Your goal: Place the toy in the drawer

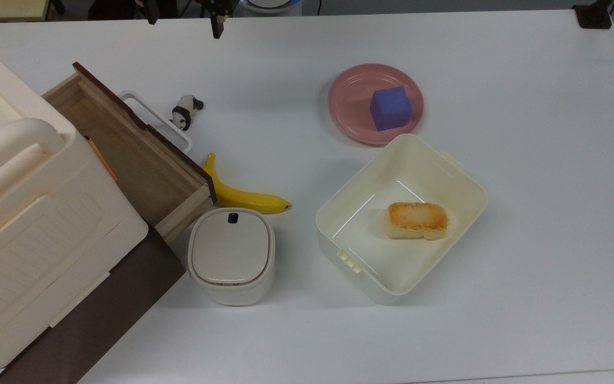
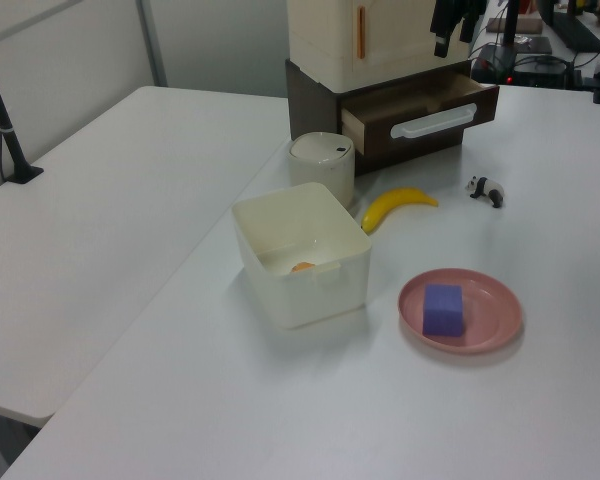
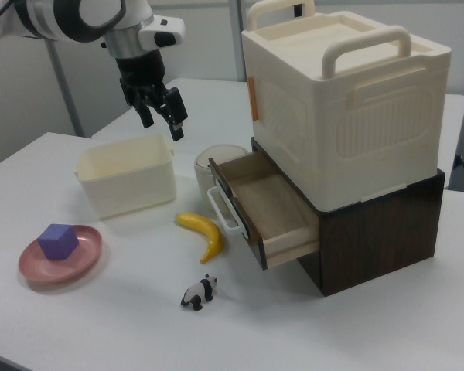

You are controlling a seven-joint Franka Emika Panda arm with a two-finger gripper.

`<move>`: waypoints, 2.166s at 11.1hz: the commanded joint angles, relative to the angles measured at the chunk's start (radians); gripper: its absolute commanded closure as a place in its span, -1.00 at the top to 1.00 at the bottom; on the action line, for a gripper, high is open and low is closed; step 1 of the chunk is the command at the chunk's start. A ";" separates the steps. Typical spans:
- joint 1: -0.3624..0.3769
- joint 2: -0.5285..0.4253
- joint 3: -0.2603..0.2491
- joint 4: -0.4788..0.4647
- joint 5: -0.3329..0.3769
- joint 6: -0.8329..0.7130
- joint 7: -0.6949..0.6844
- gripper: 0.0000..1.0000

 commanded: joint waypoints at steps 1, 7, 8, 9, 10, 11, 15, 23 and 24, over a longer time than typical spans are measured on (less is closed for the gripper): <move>-0.012 -0.007 -0.010 0.011 0.014 -0.015 0.117 1.00; -0.009 -0.004 0.001 0.011 -0.029 -0.028 0.121 1.00; -0.009 -0.006 0.001 0.010 -0.024 -0.030 0.113 1.00; -0.016 -0.010 -0.002 0.008 -0.018 -0.028 0.100 1.00; -0.019 -0.013 -0.010 0.010 -0.026 -0.030 0.093 1.00; -0.020 -0.013 -0.013 0.011 -0.026 -0.034 0.078 1.00; -0.017 -0.009 -0.004 0.037 -0.067 -0.190 -0.018 1.00; -0.020 -0.004 -0.009 0.026 -0.001 -0.248 -0.075 -0.91; -0.020 -0.004 -0.010 0.023 0.015 -0.248 -0.100 -1.00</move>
